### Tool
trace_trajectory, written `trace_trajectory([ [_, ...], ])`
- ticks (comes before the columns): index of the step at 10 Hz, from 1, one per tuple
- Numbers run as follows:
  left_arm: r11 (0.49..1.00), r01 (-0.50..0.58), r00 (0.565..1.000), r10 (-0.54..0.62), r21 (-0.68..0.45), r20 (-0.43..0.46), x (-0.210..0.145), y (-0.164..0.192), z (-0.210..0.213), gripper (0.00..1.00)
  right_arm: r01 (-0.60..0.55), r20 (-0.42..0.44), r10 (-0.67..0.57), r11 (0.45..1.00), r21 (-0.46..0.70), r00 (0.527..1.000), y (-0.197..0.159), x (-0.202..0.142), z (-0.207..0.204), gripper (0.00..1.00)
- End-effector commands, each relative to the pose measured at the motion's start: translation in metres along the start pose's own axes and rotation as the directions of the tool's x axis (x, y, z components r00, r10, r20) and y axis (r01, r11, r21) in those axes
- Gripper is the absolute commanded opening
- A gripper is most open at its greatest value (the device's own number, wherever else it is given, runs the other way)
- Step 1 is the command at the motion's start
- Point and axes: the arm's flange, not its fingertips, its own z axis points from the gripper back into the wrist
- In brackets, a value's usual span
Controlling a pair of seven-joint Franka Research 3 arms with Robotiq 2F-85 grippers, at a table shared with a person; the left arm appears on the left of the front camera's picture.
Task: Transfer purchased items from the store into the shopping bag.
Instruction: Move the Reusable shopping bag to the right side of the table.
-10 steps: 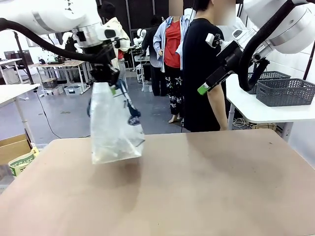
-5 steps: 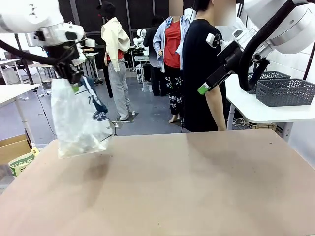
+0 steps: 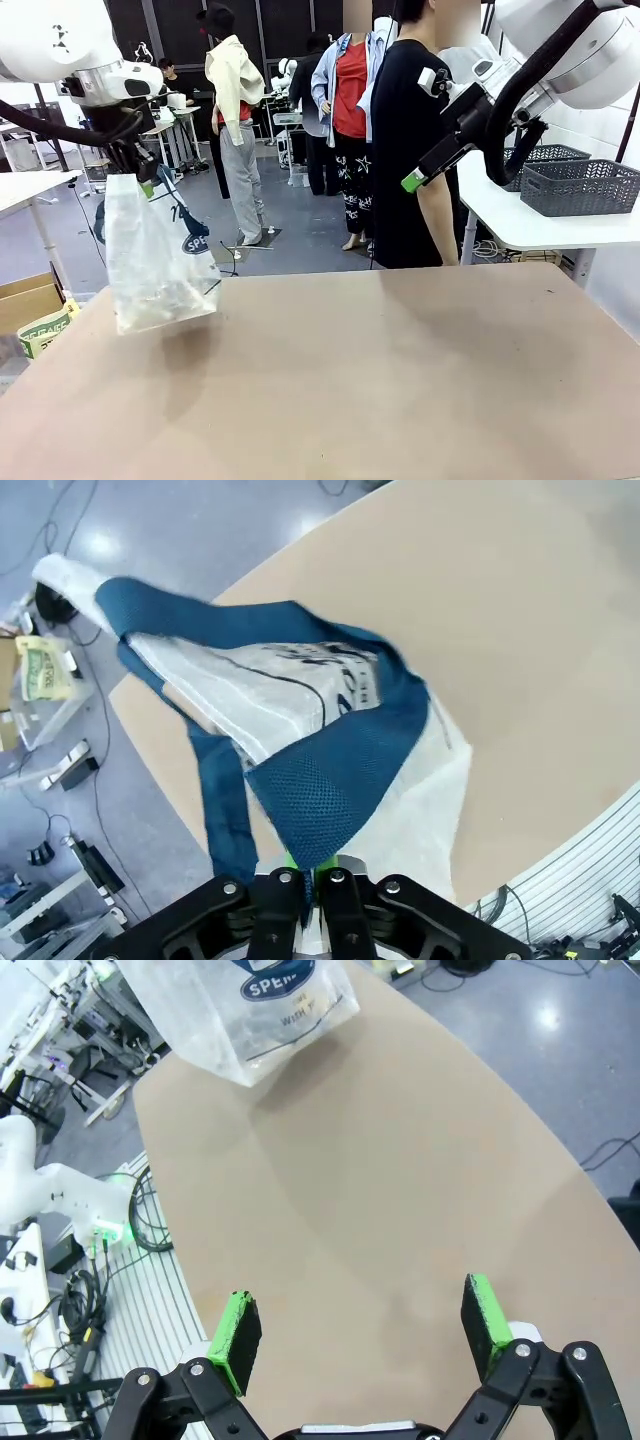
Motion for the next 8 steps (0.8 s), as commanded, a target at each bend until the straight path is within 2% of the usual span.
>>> trace_trajectory([
  [1, 1.000, -0.014, 1.000, 0.014, 0.009, 0.021, 0.006, 0.002, 0.014, 0.00, -0.001, -0.006, 0.001, 1.000, 0.007, 1.000, 0.001, 0.001, 0.001, 1.00],
  [2, 1.000, 0.000, 1.000, 0.000, 0.000, 0.000, 0.000, 0.000, 0.000, 0.00, -0.001, -0.006, 0.001, 1.000, 0.007, 1.000, 0.001, 0.001, 0.001, 1.00],
  [3, 0.999, 0.026, 0.999, -0.025, -0.028, 0.042, -0.003, 0.007, -0.005, 0.00, -0.001, -0.006, 0.001, 1.000, 0.007, 1.000, 0.001, 0.001, 0.001, 1.00],
  [5, 0.999, -0.030, 0.999, 0.031, -0.010, 0.037, -0.012, 0.018, -0.008, 0.00, -0.001, -0.006, 0.001, 1.000, 0.007, 1.000, 0.001, 0.001, 0.001, 1.00],
  [8, 0.999, -0.025, 0.997, 0.024, 0.023, 0.071, -0.031, 0.040, -0.014, 0.00, -0.001, -0.006, 0.001, 1.000, 0.007, 1.000, 0.001, 0.001, 0.001, 1.00],
])
